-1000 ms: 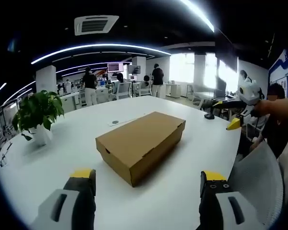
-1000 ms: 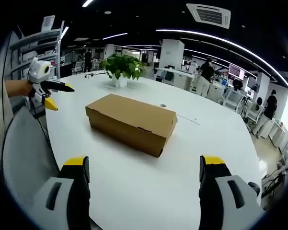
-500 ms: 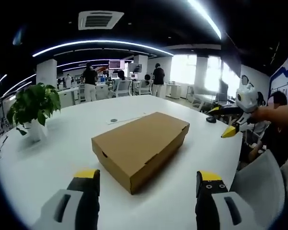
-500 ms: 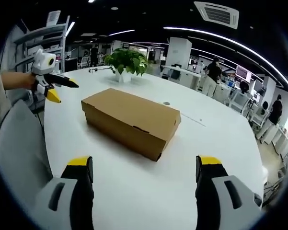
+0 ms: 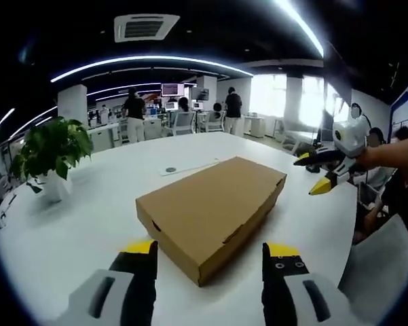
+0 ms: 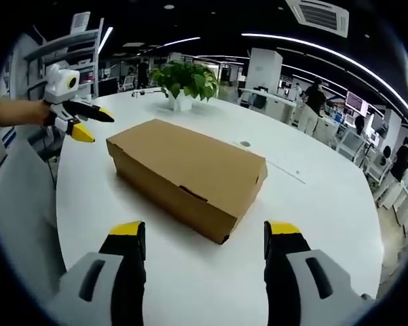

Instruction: Operate the shoe box by opening the lid, removing the specified soft item, and placing it in the target area until the item is outside and the box remains undamaged.

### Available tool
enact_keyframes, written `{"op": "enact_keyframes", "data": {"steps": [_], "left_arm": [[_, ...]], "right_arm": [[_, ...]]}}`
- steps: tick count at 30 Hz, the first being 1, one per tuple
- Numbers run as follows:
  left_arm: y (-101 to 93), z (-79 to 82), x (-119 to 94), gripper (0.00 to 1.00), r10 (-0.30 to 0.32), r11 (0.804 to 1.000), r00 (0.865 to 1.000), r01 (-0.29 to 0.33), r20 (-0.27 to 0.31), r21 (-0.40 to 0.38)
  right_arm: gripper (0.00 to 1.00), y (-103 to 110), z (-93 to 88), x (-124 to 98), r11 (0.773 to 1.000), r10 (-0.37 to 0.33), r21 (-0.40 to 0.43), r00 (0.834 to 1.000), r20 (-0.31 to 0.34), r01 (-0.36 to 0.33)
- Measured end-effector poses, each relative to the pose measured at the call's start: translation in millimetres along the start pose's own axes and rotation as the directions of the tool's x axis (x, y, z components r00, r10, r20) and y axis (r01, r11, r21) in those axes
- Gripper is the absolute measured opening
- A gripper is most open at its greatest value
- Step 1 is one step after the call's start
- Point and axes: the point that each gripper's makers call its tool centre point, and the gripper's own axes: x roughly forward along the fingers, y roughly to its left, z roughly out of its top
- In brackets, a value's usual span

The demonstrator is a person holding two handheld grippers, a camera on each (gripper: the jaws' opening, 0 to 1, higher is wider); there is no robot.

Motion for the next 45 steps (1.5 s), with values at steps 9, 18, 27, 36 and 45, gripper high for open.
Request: {"op": "enact_keyframes", "data": {"steps": [9,18,27,36,45], "left_arm": [[0.4,-12.6,15,0.61,0.026,0.999,0.999,-0.027,-0.033,-0.037],[-1.9,-18.7,29,0.58,0.05,0.997,0.997,-0.054,-0.062,-0.062],[5.8,-20.7,30,0.46,0.086,0.996,0.993,-0.088,-0.081,-0.028],[7.2,-20.8,31,0.43,0.096,0.995,0.992,-0.098,-0.084,-0.026],[16.0,-22.9,27,0.42,0.071,0.997,0.991,-0.073,-0.114,-0.013]], "right_arm": [[0.62,-6,0.1,27,0.999,0.044,-0.006,0.998,-0.036,-0.044],[0.55,-16,-1.3,41,0.998,0.066,0.013,0.996,-0.057,-0.065],[0.45,-19,-1.3,48,0.998,0.06,0.031,0.996,-0.061,-0.058],[0.44,-18,-2.3,47,0.998,0.047,0.044,0.997,-0.065,-0.045],[0.43,-8,-0.8,47,0.997,0.041,0.065,0.996,-0.079,-0.036]]}}
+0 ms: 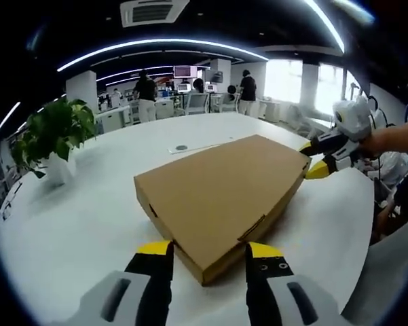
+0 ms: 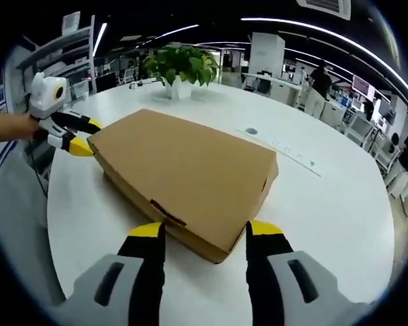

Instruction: Operate the shoe box by opening the lid, removing the specified soft item, and placing it in the target area until the item is outside and the box remains undamaged.

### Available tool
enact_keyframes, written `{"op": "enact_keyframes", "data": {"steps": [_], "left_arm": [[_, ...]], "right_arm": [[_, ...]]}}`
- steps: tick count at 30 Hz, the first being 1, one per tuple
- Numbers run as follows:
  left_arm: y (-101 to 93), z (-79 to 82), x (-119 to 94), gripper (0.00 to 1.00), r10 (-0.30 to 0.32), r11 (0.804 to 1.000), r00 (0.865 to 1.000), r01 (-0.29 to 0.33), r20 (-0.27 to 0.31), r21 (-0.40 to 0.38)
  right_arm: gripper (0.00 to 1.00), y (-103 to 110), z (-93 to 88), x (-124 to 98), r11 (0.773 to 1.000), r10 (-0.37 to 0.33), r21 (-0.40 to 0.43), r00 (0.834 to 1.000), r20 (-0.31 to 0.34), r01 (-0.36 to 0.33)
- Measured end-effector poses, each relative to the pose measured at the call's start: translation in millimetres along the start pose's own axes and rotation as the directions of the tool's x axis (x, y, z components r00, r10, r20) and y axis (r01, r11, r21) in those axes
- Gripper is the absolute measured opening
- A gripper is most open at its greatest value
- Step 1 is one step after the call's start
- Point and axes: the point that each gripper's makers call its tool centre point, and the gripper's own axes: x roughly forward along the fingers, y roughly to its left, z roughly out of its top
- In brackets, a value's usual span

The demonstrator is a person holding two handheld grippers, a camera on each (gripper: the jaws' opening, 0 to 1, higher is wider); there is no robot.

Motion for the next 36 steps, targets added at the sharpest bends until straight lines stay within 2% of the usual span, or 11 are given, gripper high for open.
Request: {"op": "enact_keyframes", "data": {"steps": [18,24,36], "left_arm": [[33.7,-17.0,-24,0.42,-0.022,0.999,0.997,0.025,-0.068,0.045],[45.4,-27.6,-38,0.42,-0.016,0.996,0.994,0.025,-0.106,0.087],[70.6,-44.7,-68,0.42,-0.022,0.991,0.989,0.041,-0.143,0.128]], "right_arm": [[0.39,47,9.2,7,1.0,0.0,0.028,1.0,-0.002,0.0],[0.37,69,12.0,9,1.0,0.017,0.02,1.0,-0.001,-0.017],[0.34,113,19.9,15,0.999,0.042,0.018,0.999,0.009,-0.043]]}}
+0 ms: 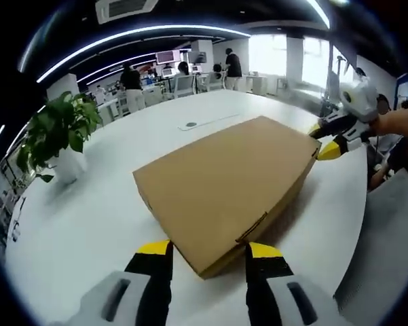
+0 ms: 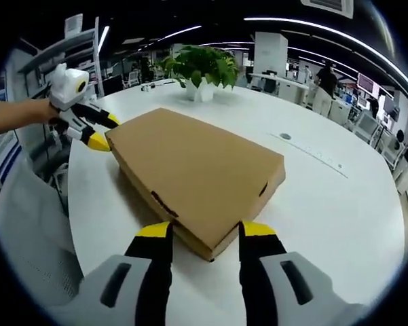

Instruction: Operate the shoe box by opening the lid, removing the specified soft item, and placing it in the target area until the item is outside and the box remains undamaged.

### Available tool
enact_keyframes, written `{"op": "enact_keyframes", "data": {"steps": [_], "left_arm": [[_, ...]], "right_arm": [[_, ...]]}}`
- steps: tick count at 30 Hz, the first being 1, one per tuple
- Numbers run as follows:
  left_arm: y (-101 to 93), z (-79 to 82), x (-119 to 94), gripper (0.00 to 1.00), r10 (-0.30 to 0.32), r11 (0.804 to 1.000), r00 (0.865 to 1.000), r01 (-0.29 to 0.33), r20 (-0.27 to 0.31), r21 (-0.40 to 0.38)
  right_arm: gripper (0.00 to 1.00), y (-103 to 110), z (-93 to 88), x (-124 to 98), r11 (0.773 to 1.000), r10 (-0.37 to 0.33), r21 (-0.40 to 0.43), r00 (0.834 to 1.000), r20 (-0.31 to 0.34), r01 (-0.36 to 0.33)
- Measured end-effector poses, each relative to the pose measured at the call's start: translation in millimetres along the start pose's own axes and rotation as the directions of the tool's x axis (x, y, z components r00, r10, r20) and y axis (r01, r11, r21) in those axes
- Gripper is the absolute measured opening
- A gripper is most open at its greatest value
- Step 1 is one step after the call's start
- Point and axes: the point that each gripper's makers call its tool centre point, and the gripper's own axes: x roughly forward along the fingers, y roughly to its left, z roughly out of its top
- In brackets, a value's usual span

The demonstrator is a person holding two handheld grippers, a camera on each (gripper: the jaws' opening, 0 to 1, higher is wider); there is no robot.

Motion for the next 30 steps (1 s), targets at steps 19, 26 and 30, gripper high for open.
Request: {"op": "enact_keyframes", "data": {"steps": [19,26,30], "left_arm": [[30.3,-38.4,-35,0.41,-0.011,0.999,1.0,0.012,-0.029,0.038],[32.1,-47.6,-44,0.41,-0.016,0.999,0.999,0.017,-0.035,0.027],[31.9,-49.4,-46,0.41,-0.017,1.0,0.999,0.018,-0.037,0.016]], "right_arm": [[0.3,67,5.9,5,0.998,0.064,0.0,0.997,0.031,-0.064],[0.29,80,6.0,5,0.996,0.084,0.002,0.996,0.037,-0.084],[0.29,83,6.3,4,0.996,0.086,0.004,0.996,0.039,-0.086]]}}
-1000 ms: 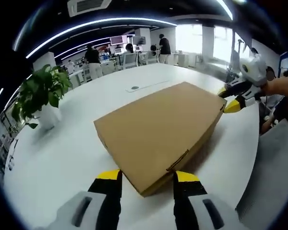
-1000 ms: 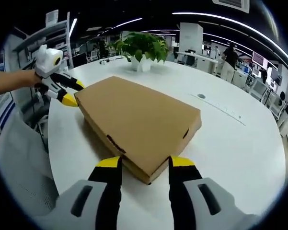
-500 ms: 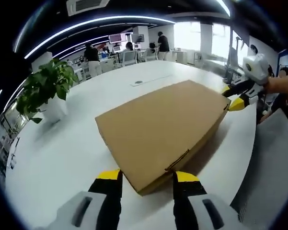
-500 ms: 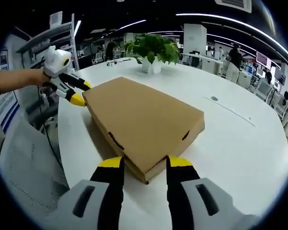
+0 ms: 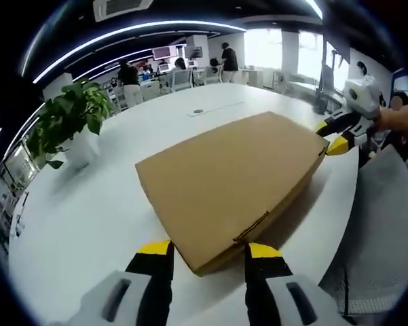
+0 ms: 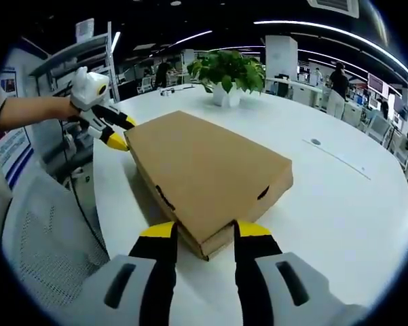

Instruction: Operate the shoe box by opening the lid, removing the specified soft item, and placing it in the target area until the item is outside and the box remains undamaged.

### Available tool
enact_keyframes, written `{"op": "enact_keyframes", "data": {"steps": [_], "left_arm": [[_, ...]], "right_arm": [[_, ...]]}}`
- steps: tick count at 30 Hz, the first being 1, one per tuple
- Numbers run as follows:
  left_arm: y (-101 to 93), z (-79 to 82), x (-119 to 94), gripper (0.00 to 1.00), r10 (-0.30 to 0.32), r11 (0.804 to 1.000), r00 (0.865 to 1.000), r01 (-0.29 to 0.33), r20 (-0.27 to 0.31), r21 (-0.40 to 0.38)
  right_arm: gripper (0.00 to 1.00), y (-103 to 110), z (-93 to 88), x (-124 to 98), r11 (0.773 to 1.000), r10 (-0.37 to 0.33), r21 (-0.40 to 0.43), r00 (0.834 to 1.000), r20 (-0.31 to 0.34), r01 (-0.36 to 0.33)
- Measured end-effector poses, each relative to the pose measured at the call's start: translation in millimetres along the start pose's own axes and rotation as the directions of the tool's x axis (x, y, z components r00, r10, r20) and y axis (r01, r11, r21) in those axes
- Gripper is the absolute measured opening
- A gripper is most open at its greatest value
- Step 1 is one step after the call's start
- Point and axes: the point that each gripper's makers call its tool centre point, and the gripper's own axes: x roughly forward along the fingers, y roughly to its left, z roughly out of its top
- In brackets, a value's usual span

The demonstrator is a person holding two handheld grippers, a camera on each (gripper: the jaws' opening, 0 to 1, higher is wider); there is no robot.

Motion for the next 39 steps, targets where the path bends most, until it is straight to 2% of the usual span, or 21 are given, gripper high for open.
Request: {"op": "enact_keyframes", "data": {"steps": [9,16,27,31,39], "left_arm": [[0.1,0.0,-4,0.41,-0.012,1.0,1.0,0.012,-0.005,-0.013],[0.0,12.3,-18,0.43,-0.031,0.999,0.999,0.032,0.025,-0.025],[4.0,38.8,-37,0.46,-0.03,0.999,0.998,0.028,0.061,0.025],[9.3,52.8,-44,0.46,-0.014,0.999,0.996,0.011,0.092,0.034],[25.3,78.9,-49,0.42,0.034,0.997,0.989,-0.043,0.143,0.058]], "right_arm": [[0.3,1,5.6,-5,1.0,0.007,0.015,1.0,0.013,-0.007],[0.31,3,18.1,-14,0.999,0.001,0.032,0.999,0.049,-0.003],[0.34,2,52.1,-31,1.0,-0.005,0.02,0.992,0.126,0.003],[0.37,-1,66.4,-37,1.0,-0.007,0.014,0.987,0.158,0.005],[0.34,-15,88.7,-41,1.0,-0.023,-0.006,0.979,0.201,0.025]]}}
